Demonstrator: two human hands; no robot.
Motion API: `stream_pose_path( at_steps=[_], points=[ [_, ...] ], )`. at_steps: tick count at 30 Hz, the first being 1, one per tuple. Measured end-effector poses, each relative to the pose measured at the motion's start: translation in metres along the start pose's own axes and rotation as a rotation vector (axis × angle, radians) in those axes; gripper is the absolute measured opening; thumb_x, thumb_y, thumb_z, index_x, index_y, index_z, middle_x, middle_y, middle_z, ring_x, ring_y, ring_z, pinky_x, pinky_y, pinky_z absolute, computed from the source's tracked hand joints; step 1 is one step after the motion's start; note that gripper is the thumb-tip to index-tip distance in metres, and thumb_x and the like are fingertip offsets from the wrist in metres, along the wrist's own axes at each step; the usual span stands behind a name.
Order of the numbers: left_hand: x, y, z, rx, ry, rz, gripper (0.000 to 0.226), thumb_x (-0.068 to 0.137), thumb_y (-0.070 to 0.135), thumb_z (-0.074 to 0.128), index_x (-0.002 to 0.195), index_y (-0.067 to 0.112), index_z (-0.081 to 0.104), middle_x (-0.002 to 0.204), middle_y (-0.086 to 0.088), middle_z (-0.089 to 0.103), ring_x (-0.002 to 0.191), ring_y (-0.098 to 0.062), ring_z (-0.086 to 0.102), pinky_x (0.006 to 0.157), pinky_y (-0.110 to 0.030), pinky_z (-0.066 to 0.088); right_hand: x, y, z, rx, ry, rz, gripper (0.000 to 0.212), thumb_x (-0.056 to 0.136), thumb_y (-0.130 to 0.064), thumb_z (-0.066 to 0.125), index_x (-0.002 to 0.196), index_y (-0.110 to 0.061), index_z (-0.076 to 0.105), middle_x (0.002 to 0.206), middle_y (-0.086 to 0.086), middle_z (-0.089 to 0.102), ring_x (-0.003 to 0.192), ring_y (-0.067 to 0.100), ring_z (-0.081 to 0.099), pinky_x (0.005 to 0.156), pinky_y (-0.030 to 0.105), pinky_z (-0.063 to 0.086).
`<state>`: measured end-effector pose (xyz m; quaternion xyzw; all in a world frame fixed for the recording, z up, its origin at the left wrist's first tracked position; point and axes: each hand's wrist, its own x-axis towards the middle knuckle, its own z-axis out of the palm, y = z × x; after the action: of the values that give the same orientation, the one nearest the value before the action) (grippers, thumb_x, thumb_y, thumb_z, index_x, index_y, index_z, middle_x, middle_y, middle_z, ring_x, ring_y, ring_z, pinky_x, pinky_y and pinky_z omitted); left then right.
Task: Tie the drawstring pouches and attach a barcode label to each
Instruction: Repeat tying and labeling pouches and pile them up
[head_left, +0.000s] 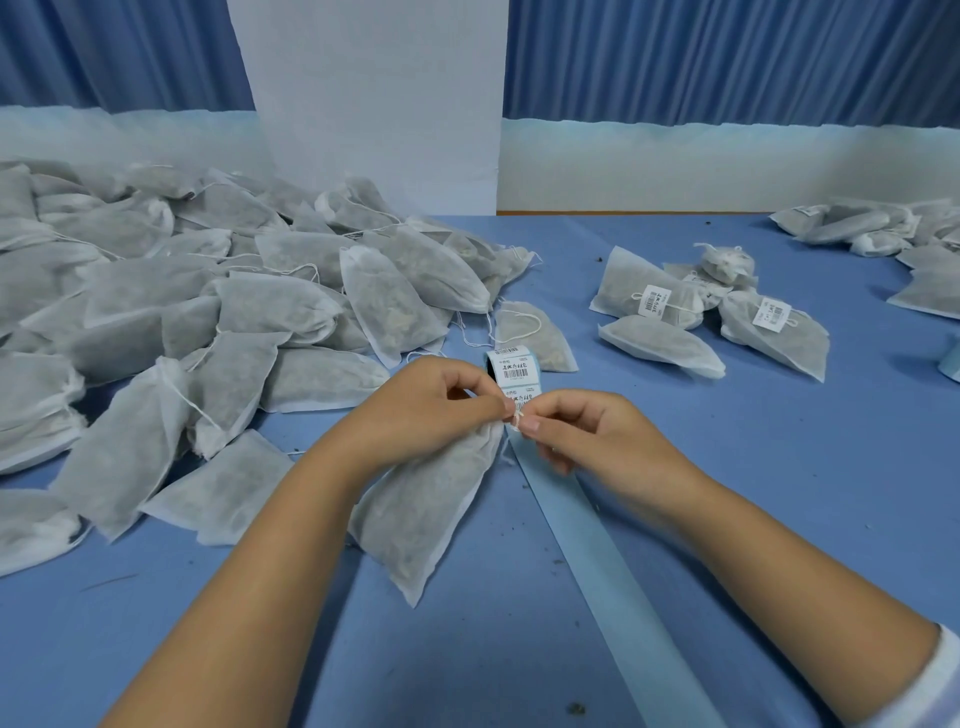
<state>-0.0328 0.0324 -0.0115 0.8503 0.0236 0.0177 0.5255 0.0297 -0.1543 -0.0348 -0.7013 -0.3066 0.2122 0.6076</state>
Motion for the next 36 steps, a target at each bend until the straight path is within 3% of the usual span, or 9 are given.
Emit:
stream_pose_path(
  at_steps=[8, 12, 14, 17, 22, 25, 29, 32, 36],
  points=[
    [-0.0022, 0.0042, -0.0008, -0.033, -0.029, 0.021, 0.023, 0.075, 0.044, 0.066, 0.086, 0.028, 0.078, 0.103, -0.027, 0.065, 0.081, -0.021, 0.051, 0.08, -0.038, 0.038, 0.0012, -0.0006, 0.0015, 0.07, 0.115, -0.002, 0.027, 0.088, -0.004, 0.066, 0.071, -0.022, 0.076, 0.065, -0.009, 0.065, 0.057, 0.004, 0.053, 0.053, 0.016, 0.044],
    [-0.0049, 0.0072, 0.0011, -0.028, -0.076, 0.009, 0.033, 0.071, 0.05, 0.064, 0.089, 0.027, 0.078, 0.11, -0.024, 0.066, 0.103, -0.039, 0.061, 0.105, -0.053, 0.042, 0.0002, 0.0016, 0.001, -0.011, 0.154, -0.09, 0.023, 0.088, -0.008, 0.07, 0.074, -0.025, 0.076, 0.062, -0.007, 0.063, 0.055, 0.007, 0.05, 0.051, 0.019, 0.044],
    [-0.0038, 0.006, 0.0012, -0.032, -0.044, -0.013, 0.026, 0.073, 0.047, 0.065, 0.087, 0.029, 0.079, 0.105, -0.013, 0.072, 0.112, -0.033, 0.061, 0.109, -0.054, 0.04, -0.0005, 0.0023, 0.0025, -0.013, 0.175, -0.144, 0.018, 0.087, -0.005, 0.071, 0.08, -0.022, 0.073, 0.065, -0.006, 0.063, 0.057, 0.009, 0.052, 0.05, 0.021, 0.045],
    [-0.0027, 0.0045, 0.0007, -0.051, -0.006, -0.026, 0.021, 0.075, 0.043, 0.065, 0.084, 0.03, 0.079, 0.098, 0.001, 0.076, 0.108, -0.023, 0.065, 0.107, -0.047, 0.044, -0.0021, 0.0028, 0.0056, -0.005, 0.203, -0.211, 0.017, 0.084, 0.002, 0.071, 0.082, -0.015, 0.066, 0.071, -0.005, 0.064, 0.064, 0.012, 0.056, 0.049, 0.025, 0.047],
    [-0.0019, 0.0058, 0.0009, -0.076, 0.023, -0.024, 0.021, 0.075, 0.043, 0.065, 0.083, 0.03, 0.079, 0.1, -0.006, 0.075, 0.11, -0.029, 0.064, 0.106, -0.049, 0.043, -0.0044, 0.0029, 0.0088, -0.056, 0.2, -0.235, 0.016, 0.085, 0.008, 0.066, 0.084, -0.006, 0.073, 0.076, -0.008, 0.069, 0.069, 0.011, 0.058, 0.054, 0.024, 0.051],
    [-0.002, 0.0049, 0.0007, -0.084, 0.02, -0.017, 0.019, 0.075, 0.042, 0.066, 0.083, 0.03, 0.079, 0.098, -0.005, 0.076, 0.106, -0.028, 0.066, 0.104, -0.048, 0.045, -0.0056, 0.0029, 0.0085, -0.049, 0.203, -0.24, 0.007, 0.083, 0.001, 0.071, 0.085, -0.005, 0.074, 0.078, -0.002, 0.07, 0.07, 0.012, 0.059, 0.055, 0.027, 0.053],
    [-0.0009, 0.0036, 0.0011, -0.07, 0.006, -0.005, 0.017, 0.076, 0.043, 0.067, 0.082, 0.032, 0.078, 0.09, 0.005, 0.076, 0.089, -0.007, 0.067, 0.094, -0.033, 0.049, -0.006, 0.0028, 0.0082, -0.068, 0.223, -0.236, 0.004, 0.081, -0.009, 0.076, 0.083, -0.013, 0.076, 0.076, -0.005, 0.072, 0.067, 0.01, 0.06, 0.056, 0.025, 0.053],
    [-0.0002, 0.0027, 0.0018, -0.06, 0.007, 0.012, 0.016, 0.076, 0.044, 0.067, 0.081, 0.033, 0.077, 0.086, 0.001, 0.073, 0.08, -0.005, 0.06, 0.084, -0.028, 0.044, -0.0048, 0.0027, 0.0074, -0.059, 0.219, -0.24, 0.011, 0.084, -0.005, 0.073, 0.081, -0.015, 0.076, 0.072, -0.01, 0.07, 0.063, 0.006, 0.059, 0.054, 0.018, 0.051],
    [0.0005, 0.0004, 0.0015, -0.085, -0.037, 0.004, 0.009, 0.077, 0.042, 0.07, 0.079, 0.034, 0.074, 0.074, 0.016, 0.065, 0.069, 0.0, 0.054, 0.073, -0.023, 0.04, -0.0028, 0.0034, 0.0049, -0.02, 0.227, -0.248, 0.009, 0.085, 0.001, 0.07, 0.079, -0.006, 0.072, 0.073, -0.006, 0.068, 0.066, 0.009, 0.059, 0.056, 0.021, 0.051]
  ],
)
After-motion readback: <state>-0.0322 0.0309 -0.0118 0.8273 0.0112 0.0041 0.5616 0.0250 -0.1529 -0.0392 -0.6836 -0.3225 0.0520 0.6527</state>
